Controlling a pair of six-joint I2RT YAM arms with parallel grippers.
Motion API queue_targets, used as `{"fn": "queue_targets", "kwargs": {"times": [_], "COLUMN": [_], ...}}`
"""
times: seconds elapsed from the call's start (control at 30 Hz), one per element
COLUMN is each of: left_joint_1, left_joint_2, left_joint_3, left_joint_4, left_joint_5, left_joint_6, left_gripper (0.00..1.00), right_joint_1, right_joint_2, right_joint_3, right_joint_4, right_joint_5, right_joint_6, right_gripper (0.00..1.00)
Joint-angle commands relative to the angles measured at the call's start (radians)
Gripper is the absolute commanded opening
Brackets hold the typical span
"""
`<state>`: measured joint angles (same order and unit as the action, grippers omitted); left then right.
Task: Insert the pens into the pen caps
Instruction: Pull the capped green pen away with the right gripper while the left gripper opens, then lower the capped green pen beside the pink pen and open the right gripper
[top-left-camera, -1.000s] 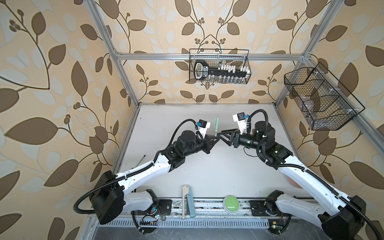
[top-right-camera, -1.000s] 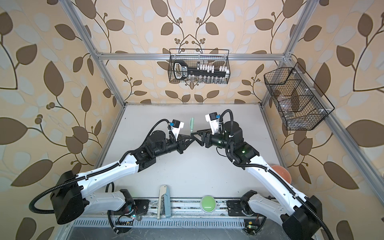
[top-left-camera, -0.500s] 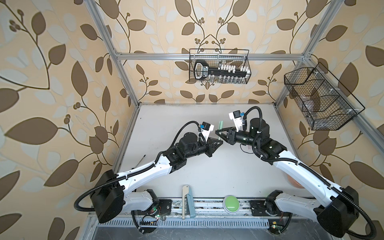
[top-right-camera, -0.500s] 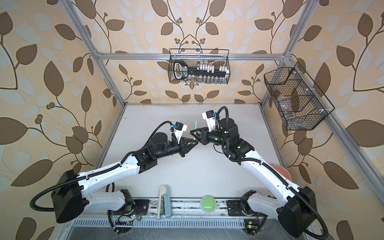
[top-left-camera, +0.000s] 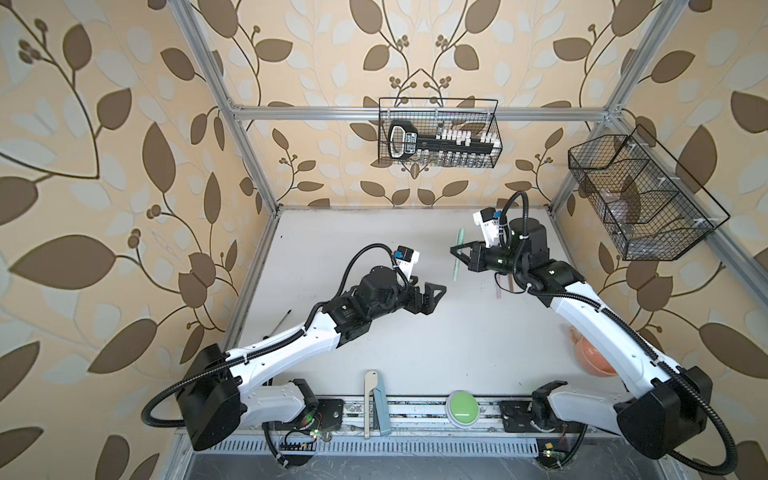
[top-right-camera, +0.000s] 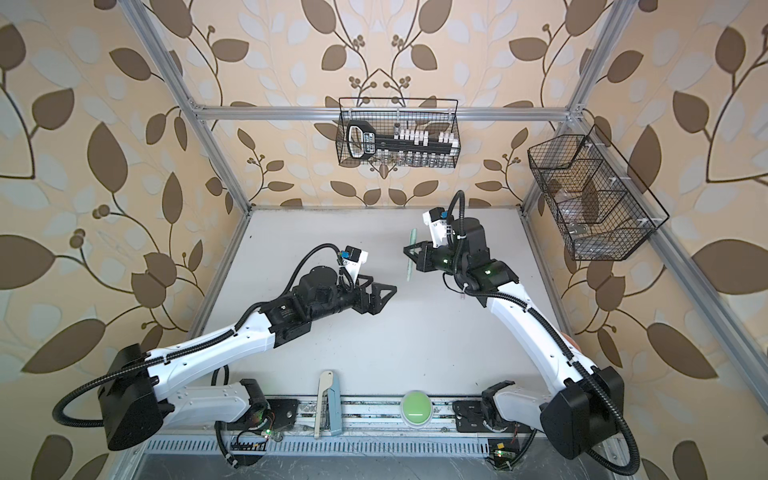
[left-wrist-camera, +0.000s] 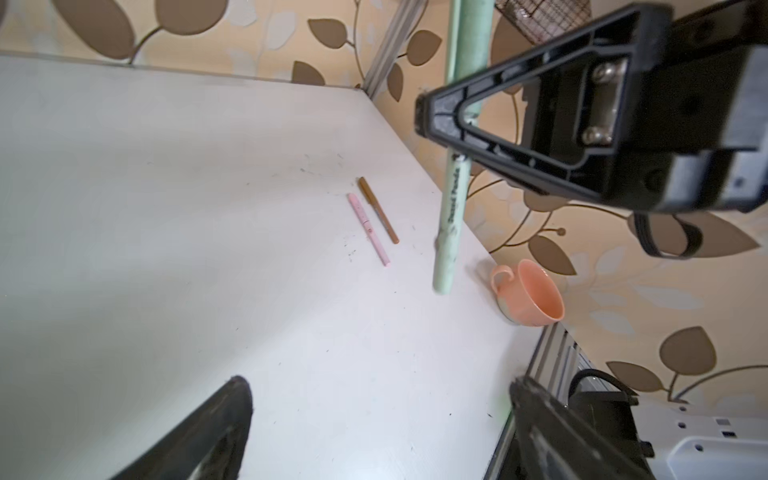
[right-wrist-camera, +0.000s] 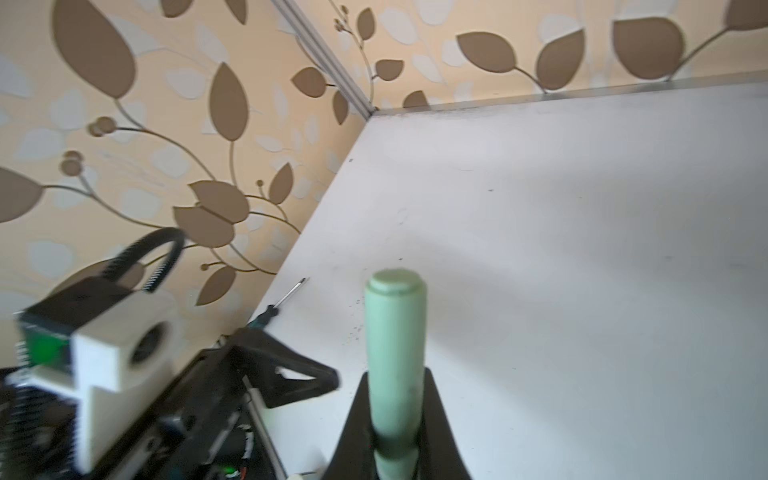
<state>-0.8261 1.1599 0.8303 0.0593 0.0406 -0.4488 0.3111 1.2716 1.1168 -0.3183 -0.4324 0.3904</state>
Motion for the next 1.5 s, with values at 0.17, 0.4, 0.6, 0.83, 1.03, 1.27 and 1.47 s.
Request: {"fn": "queue_targets", "kwargs": {"times": [0.17,0.4,0.6,0.83,1.03,1.27,1.47], "left_joint_1": [-0.003,0.001,0.005,0.008,0.018,0.145,0.477], "left_joint_2": [-0.227,-0.339,-0.371,-0.336,-0.313,-0.314,-0.249], "left_joint_3": [-0.003,-0.093,-0.131,-0.100,-0.103,-0.175,-0.487], "left_joint_4": [-0.529,-0.565,-0.582,-0.620,-0.615,-0.458,0.190], "left_joint_5": [-0.735,-0.864,-0.916,-0.930,-0.957,-1.019,-0.800], "left_joint_6": [-0.044,-0.037,-0.064,-0.034,-0.036,0.063,0.354], "left_gripper": [0.99,0.99,0.99,0.99,0.99,0.99,0.99], "right_joint_1": [-0.124,-0.180,-0.181,-0.176,-0.173,-0.173,-0.175], "right_joint_2": [0.274,0.520,0.600,0.652,0.621,0.422,0.050], "right_joint_3": [-0.011,0.043,0.062,0.087,0.088,0.032,-0.294], "right_joint_4": [-0.143,-0.105,-0.101,-0.112,-0.116,-0.046,0.270], "right_joint_5": [0.206,0.245,0.254,0.285,0.343,0.402,0.617], "right_joint_6": [-0.146,-0.184,-0.182,-0.172,-0.171,-0.170,-0.207], "right_gripper": [0.00,0.00,0.00,0.16,0.37,0.59,0.63]}}
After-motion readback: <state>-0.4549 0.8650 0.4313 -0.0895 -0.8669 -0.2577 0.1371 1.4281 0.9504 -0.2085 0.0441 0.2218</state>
